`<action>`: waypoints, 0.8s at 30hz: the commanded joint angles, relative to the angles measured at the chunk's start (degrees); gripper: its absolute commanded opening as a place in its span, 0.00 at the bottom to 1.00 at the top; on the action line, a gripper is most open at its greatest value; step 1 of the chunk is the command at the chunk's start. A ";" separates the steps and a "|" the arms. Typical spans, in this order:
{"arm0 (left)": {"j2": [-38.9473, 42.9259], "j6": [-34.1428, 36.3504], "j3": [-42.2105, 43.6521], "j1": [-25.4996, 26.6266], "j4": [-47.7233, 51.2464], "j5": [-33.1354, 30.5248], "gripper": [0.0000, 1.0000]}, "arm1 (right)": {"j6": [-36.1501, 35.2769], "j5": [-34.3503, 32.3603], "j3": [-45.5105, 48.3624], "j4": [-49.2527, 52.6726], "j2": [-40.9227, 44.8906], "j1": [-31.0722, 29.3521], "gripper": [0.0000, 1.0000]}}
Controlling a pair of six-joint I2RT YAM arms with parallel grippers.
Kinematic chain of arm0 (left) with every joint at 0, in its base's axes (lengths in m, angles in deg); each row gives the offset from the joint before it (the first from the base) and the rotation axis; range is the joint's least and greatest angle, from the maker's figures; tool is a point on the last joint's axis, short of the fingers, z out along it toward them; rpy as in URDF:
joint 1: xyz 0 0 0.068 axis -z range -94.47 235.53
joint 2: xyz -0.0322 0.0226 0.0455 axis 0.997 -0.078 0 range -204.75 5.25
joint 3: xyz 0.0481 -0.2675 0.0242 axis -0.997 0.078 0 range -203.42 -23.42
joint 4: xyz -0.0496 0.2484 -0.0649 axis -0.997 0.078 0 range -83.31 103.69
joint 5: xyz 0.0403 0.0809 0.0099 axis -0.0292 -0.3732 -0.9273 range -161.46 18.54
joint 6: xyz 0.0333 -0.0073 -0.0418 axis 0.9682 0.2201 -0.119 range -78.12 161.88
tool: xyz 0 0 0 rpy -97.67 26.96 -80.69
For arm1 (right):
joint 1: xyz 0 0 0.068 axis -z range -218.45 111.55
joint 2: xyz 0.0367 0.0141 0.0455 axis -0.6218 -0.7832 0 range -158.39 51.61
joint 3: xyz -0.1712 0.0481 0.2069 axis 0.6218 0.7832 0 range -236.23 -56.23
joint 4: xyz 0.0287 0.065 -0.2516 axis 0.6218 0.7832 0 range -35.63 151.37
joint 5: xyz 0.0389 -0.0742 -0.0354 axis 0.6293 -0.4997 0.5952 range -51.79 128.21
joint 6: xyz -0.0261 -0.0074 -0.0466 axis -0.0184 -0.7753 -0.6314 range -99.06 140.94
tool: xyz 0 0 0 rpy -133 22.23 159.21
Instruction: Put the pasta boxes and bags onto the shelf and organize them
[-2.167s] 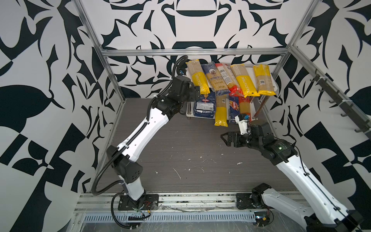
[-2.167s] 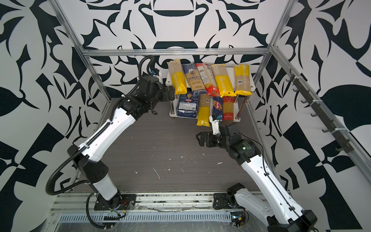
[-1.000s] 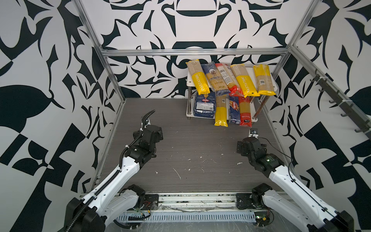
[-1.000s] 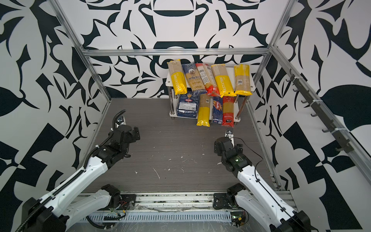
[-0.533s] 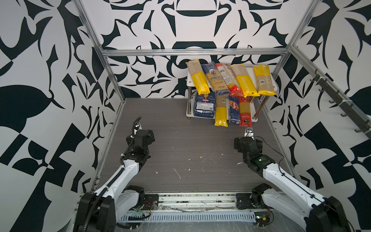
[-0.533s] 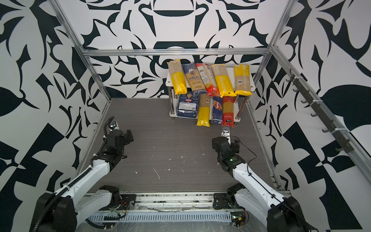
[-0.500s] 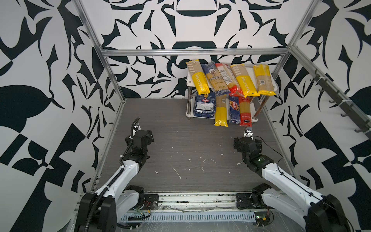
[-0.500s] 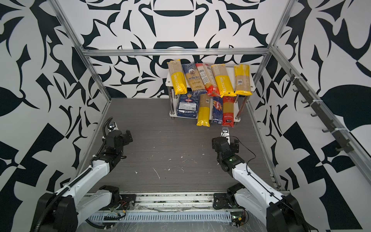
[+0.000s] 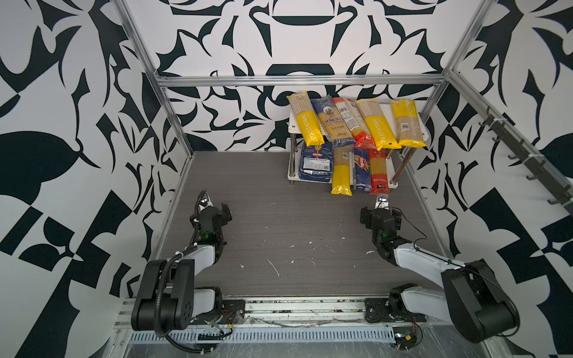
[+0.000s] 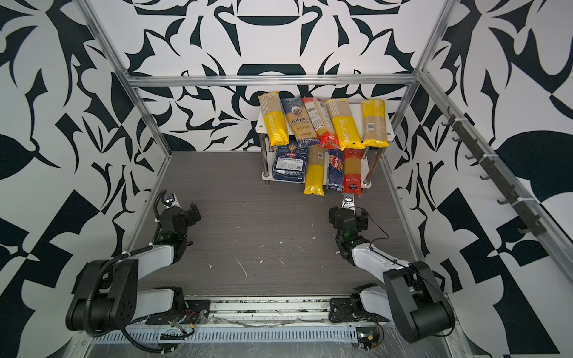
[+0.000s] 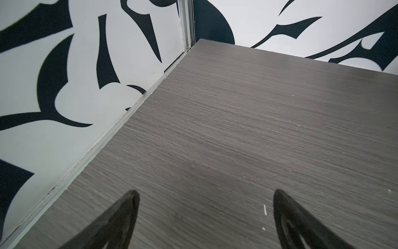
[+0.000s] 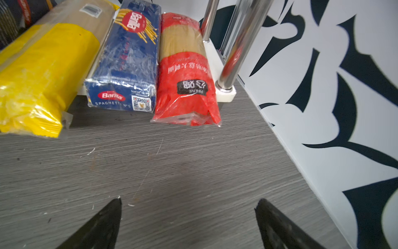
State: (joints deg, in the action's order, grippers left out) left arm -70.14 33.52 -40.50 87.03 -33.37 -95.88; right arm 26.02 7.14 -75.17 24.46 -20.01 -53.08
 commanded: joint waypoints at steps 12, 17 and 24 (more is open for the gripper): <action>-15.65 4.26 -1.34 -1.38 -21.58 4.58 0.99 | -4.18 5.53 0.98 -25.19 -14.57 4.76 1.00; -14.89 2.20 -2.09 -3.54 -19.04 8.31 0.99 | -3.99 16.14 -0.42 -24.13 -17.23 9.00 1.00; -14.19 1.46 -3.62 -4.40 -14.68 10.05 0.99 | -5.24 18.99 -1.27 -22.59 -17.50 9.10 1.00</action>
State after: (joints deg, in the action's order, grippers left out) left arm -84.59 35.47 -43.17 82.90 -48.29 -87.51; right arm 21.69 23.45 -75.06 3.52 -38.59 -43.90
